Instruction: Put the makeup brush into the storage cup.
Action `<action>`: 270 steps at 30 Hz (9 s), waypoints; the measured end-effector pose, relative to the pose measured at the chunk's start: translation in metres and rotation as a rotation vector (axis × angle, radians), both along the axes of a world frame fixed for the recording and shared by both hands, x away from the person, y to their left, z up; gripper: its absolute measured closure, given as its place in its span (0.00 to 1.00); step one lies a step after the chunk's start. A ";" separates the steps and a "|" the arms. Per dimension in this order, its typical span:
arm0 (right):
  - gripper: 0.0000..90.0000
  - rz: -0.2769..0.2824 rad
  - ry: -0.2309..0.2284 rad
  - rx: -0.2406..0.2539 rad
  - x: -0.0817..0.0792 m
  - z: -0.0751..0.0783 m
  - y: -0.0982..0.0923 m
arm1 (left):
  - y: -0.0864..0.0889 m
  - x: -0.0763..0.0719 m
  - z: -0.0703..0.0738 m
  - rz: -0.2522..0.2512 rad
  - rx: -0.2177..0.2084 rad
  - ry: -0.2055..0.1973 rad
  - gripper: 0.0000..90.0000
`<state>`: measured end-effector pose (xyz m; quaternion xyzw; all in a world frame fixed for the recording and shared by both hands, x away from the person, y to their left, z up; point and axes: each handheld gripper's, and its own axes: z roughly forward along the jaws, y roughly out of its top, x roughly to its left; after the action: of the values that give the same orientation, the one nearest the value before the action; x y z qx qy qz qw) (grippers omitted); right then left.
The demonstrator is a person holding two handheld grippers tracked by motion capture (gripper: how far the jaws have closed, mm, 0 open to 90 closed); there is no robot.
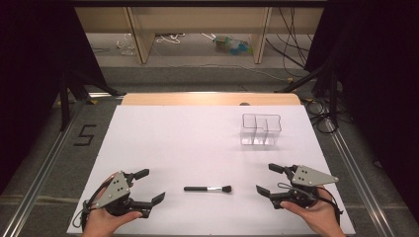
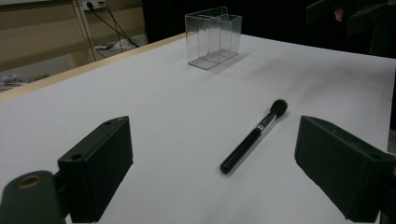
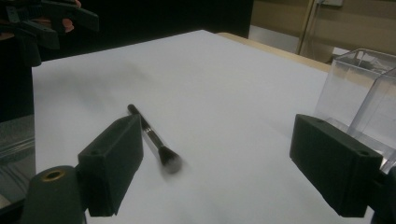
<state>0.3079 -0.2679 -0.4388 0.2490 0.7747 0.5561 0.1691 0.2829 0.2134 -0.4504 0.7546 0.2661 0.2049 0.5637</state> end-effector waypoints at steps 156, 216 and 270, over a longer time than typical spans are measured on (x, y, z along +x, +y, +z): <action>0.24 -0.030 0.038 0.003 0.003 -0.003 -0.004 | -0.155 0.068 0.011 -0.496 0.594 0.160 0.88; 0.24 -0.023 0.031 0.045 0.003 -0.002 0.004 | -0.157 0.060 0.009 -0.311 0.227 0.128 0.88; 0.26 -0.018 0.089 0.131 0.011 -0.003 0.044 | -0.162 0.055 0.009 -0.219 0.111 0.090 0.88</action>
<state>0.3191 -0.2243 -0.4415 0.2912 0.7409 0.5926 0.1228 0.3382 0.0514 -0.4409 0.8176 0.1954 0.1222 0.5276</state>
